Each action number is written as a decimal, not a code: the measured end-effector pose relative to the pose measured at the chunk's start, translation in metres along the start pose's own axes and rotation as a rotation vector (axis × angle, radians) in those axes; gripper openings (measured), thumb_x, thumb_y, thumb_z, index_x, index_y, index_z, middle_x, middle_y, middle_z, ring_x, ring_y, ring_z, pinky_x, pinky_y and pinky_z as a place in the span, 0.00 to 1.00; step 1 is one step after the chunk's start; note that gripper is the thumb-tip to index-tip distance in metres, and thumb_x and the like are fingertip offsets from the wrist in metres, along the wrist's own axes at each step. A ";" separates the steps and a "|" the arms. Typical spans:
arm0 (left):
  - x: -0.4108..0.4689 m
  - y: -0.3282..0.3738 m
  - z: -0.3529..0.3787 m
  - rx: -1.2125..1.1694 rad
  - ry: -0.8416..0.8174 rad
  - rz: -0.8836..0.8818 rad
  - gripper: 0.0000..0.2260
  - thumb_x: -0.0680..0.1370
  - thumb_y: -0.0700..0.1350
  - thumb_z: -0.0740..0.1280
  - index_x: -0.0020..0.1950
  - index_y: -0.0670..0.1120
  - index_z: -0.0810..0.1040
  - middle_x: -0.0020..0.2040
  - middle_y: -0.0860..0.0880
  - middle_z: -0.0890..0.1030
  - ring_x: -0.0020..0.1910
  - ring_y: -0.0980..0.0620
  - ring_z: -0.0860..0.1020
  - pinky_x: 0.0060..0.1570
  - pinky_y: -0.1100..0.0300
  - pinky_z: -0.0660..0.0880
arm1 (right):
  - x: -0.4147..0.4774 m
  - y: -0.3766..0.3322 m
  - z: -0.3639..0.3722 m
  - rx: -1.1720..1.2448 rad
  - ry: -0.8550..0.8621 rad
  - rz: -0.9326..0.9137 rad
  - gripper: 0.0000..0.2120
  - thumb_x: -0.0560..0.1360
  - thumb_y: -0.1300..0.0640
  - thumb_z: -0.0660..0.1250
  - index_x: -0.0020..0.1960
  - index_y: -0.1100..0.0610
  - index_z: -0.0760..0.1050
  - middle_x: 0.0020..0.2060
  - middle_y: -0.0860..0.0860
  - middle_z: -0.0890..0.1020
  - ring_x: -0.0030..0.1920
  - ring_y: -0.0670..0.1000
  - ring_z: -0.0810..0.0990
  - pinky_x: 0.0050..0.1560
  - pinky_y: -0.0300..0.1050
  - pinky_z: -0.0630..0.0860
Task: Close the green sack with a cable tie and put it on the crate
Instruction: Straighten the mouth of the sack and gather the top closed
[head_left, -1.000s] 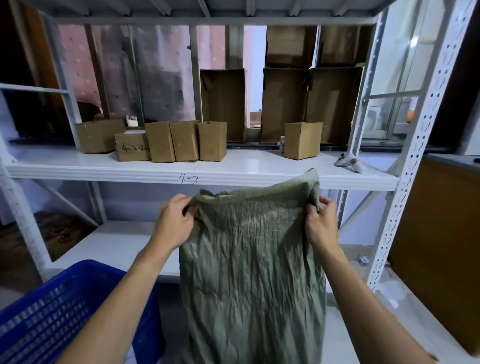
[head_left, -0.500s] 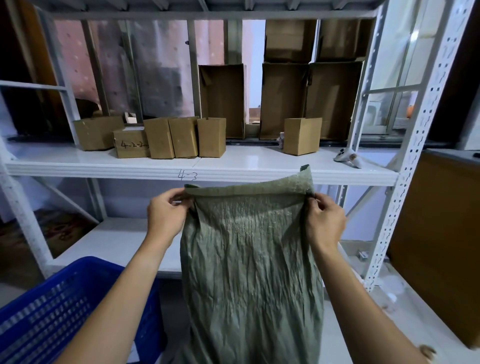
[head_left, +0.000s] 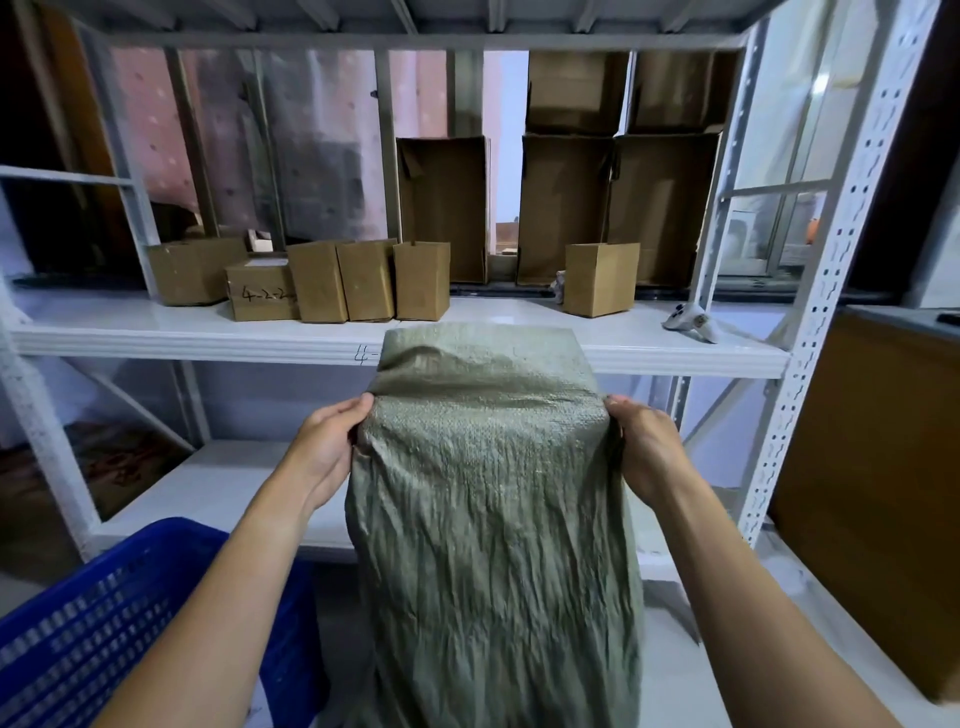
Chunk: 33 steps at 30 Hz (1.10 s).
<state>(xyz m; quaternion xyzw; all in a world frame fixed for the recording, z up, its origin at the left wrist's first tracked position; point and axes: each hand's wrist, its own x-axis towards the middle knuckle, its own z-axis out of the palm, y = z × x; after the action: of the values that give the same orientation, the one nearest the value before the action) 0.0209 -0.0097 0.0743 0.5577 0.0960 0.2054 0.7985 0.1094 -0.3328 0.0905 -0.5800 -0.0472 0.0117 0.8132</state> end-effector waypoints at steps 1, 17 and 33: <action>0.001 0.001 0.002 -0.003 -0.004 -0.022 0.15 0.82 0.39 0.63 0.66 0.32 0.74 0.64 0.36 0.79 0.66 0.42 0.77 0.70 0.48 0.70 | 0.000 -0.003 -0.001 -0.017 -0.012 0.005 0.08 0.80 0.65 0.59 0.46 0.63 0.76 0.39 0.58 0.79 0.42 0.55 0.78 0.45 0.45 0.73; 0.022 -0.026 0.023 -0.044 0.062 -0.017 0.23 0.73 0.50 0.71 0.64 0.41 0.79 0.62 0.41 0.82 0.64 0.42 0.79 0.70 0.40 0.68 | -0.007 0.000 0.009 -0.042 -0.017 0.001 0.11 0.72 0.71 0.61 0.34 0.59 0.70 0.26 0.53 0.69 0.26 0.50 0.68 0.29 0.43 0.64; 0.001 -0.015 0.037 0.477 0.189 0.353 0.06 0.82 0.46 0.66 0.53 0.46 0.79 0.50 0.46 0.81 0.50 0.49 0.77 0.50 0.56 0.71 | 0.000 0.010 0.001 -0.472 0.114 -0.239 0.05 0.78 0.59 0.68 0.48 0.55 0.83 0.35 0.52 0.81 0.34 0.50 0.76 0.34 0.41 0.70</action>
<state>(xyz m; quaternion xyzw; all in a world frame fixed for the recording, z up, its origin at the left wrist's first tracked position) 0.0394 -0.0452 0.0739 0.7158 0.1169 0.3637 0.5846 0.1097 -0.3290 0.0812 -0.7436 -0.0712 -0.1284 0.6523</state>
